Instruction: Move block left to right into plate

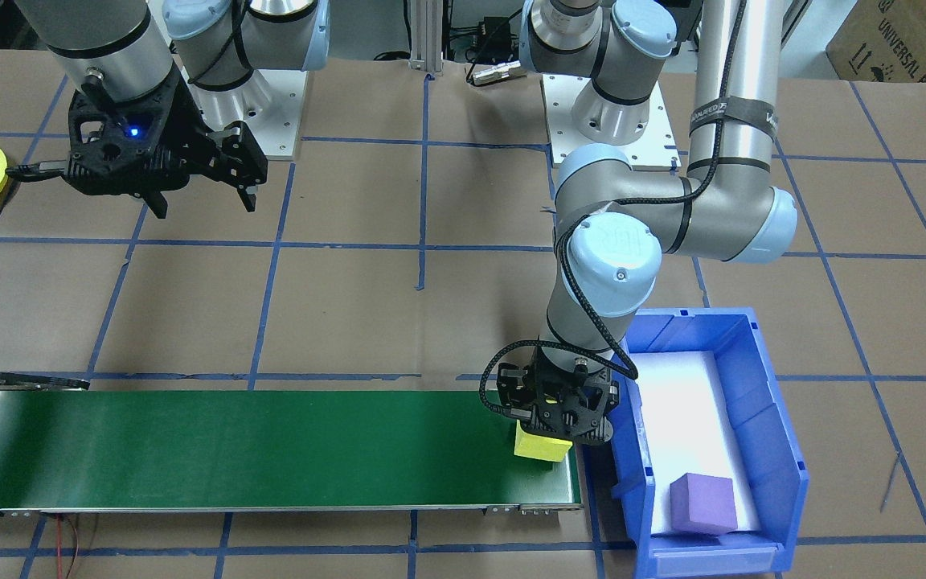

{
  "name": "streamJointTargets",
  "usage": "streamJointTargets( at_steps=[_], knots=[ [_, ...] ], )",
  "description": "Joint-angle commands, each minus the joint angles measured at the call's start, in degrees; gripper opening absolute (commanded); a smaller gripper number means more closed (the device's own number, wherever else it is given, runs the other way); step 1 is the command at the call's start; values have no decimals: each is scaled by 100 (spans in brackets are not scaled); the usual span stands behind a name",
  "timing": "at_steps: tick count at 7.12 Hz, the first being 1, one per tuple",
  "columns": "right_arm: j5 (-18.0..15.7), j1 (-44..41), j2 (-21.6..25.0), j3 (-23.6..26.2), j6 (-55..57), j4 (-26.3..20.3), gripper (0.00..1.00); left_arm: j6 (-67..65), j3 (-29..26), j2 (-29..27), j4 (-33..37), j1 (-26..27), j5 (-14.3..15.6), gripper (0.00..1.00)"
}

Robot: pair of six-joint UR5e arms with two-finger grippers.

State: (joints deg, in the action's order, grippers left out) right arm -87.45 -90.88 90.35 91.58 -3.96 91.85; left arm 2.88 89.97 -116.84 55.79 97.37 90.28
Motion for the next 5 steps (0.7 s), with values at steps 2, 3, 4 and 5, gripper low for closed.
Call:
streamJointTargets(
  at_steps=[2,3,4,5],
  knots=[
    [0,0,0,0,0,0,100,37,-49,90,-15,1,-19,100],
    [0,0,0,0,0,0,100,29,-119,291,37,1,-19,100],
    [0,0,0,0,0,0,100,28,-138,484,55,1,-19,100],
    [9,9,0,0,0,0,100,28,-173,652,55,-60,-2,100]
  ],
)
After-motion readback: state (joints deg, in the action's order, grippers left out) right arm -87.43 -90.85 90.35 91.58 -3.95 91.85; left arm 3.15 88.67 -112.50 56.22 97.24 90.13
